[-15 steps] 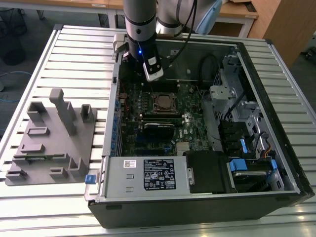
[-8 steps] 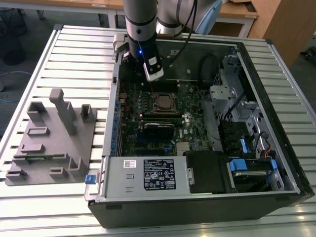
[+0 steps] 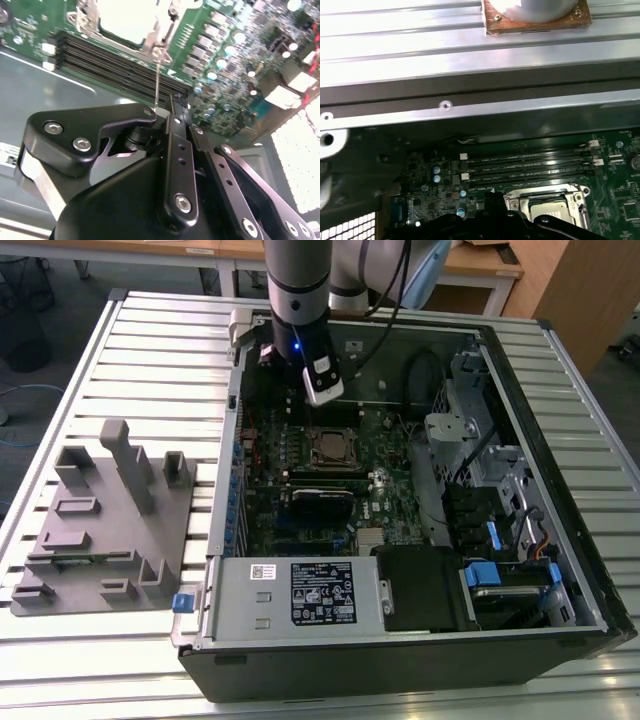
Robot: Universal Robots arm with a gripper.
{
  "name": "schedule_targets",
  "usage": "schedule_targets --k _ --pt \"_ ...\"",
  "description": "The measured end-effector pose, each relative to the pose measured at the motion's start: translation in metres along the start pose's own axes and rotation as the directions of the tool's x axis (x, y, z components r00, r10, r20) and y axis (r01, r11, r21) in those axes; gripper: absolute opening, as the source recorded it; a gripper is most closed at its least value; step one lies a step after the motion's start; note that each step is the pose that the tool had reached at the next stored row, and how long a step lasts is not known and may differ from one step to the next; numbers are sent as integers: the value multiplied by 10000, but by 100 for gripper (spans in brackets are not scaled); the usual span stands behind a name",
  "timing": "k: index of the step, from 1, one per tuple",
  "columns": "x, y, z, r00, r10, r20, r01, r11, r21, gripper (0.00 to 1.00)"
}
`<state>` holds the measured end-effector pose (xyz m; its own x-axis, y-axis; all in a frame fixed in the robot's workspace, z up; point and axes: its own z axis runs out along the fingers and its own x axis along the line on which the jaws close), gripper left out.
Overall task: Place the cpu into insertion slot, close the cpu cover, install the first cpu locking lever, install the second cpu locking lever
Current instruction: 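Install the first cpu locking lever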
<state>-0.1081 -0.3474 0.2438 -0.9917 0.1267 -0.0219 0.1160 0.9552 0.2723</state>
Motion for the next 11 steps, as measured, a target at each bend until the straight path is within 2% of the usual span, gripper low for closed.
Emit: schedule_targets --k 7,11 --pt "-182 3 5 10000 8 -21 -8 10000 3 10" --pt "-204 5 6 10000 8 -21 -8 10000 4 10"
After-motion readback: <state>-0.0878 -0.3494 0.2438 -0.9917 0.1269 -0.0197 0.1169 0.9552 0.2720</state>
